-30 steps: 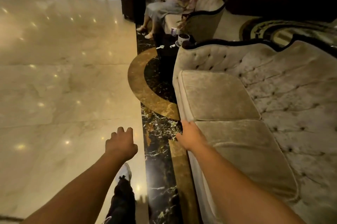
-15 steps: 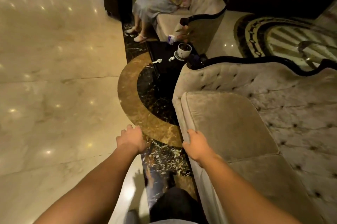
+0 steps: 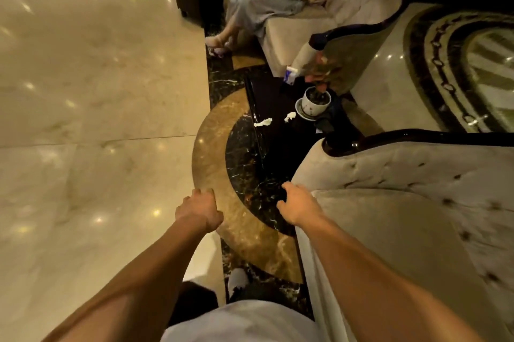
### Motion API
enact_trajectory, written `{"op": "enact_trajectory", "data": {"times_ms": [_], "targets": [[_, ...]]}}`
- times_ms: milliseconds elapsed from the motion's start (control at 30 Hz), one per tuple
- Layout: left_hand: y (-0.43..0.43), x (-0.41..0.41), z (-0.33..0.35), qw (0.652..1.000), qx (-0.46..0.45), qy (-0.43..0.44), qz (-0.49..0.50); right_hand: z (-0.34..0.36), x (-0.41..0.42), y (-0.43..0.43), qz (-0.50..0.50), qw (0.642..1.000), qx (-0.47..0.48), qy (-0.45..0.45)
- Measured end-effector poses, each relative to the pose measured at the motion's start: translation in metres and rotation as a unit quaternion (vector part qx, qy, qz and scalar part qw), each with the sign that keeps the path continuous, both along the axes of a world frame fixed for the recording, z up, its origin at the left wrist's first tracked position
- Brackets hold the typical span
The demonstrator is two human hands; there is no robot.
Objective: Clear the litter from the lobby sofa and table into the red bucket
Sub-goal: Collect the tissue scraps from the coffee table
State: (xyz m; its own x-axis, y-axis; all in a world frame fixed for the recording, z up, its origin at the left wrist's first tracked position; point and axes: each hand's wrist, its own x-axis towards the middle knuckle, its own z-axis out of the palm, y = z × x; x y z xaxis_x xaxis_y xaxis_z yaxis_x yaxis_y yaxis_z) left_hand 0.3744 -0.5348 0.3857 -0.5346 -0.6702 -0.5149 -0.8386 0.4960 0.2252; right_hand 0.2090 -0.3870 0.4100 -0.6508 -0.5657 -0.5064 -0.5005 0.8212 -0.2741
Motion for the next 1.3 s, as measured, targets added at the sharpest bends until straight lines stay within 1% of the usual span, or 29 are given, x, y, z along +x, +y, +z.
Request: {"op": "enact_trajectory", "data": {"times_ms": [67, 133, 200, 267, 367, 500, 667, 833, 933, 1000, 1133, 1233, 1300], "targets": [[-0.038, -0.027, 0.004, 1.0, 0.016, 0.006, 0.014, 0.006, -0.032, -0.05, 0.001, 1.0, -0.01, -0.003], [-0.073, -0.049, 0.001, 0.999, 0.029, -0.006, 0.023, 0.006, -0.057, -0.095, 0.005, 0.999, -0.02, -0.024], [-0.116, -0.076, -0.009, 0.999, 0.038, -0.018, 0.033, -0.002, -0.082, -0.141, 0.008, 0.999, -0.016, -0.04], [-0.156, -0.103, -0.02, 0.999, 0.04, -0.016, 0.033, -0.011, -0.104, -0.177, 0.017, 0.999, -0.009, -0.039], [-0.217, -0.162, -0.041, 0.999, 0.052, -0.011, 0.001, -0.031, -0.149, -0.229, 0.006, 0.999, 0.015, -0.04], [-0.28, -0.23, -0.05, 0.995, 0.079, -0.017, -0.062, -0.041, -0.21, -0.286, -0.05, 0.995, 0.054, -0.062], [-0.344, -0.31, -0.067, 0.987, 0.096, -0.047, -0.12, -0.053, -0.273, -0.346, -0.117, 0.99, 0.01, -0.084], [-0.356, -0.391, -0.124, 0.975, 0.146, -0.045, -0.158, -0.103, -0.336, -0.369, -0.141, 0.986, -0.001, -0.087], [-0.354, -0.437, -0.173, 0.969, 0.194, -0.044, -0.144, -0.153, -0.382, -0.371, -0.165, 0.984, -0.014, -0.064], [-0.348, -0.463, -0.21, 0.965, 0.22, -0.049, -0.136, -0.192, -0.416, -0.366, -0.168, 0.984, -0.007, -0.062], [-0.33, -0.511, -0.288, 0.967, 0.189, -0.016, -0.17, -0.278, -0.484, -0.353, -0.194, 0.979, 0.01, -0.061], [-0.313, -0.542, -0.335, 0.961, 0.188, -0.017, -0.204, -0.337, -0.514, -0.347, -0.18, 0.98, 0.024, -0.076], [-0.306, -0.555, -0.355, 0.958, 0.164, -0.014, -0.235, -0.365, -0.52, -0.344, -0.159, 0.984, 0.046, -0.069]]}}
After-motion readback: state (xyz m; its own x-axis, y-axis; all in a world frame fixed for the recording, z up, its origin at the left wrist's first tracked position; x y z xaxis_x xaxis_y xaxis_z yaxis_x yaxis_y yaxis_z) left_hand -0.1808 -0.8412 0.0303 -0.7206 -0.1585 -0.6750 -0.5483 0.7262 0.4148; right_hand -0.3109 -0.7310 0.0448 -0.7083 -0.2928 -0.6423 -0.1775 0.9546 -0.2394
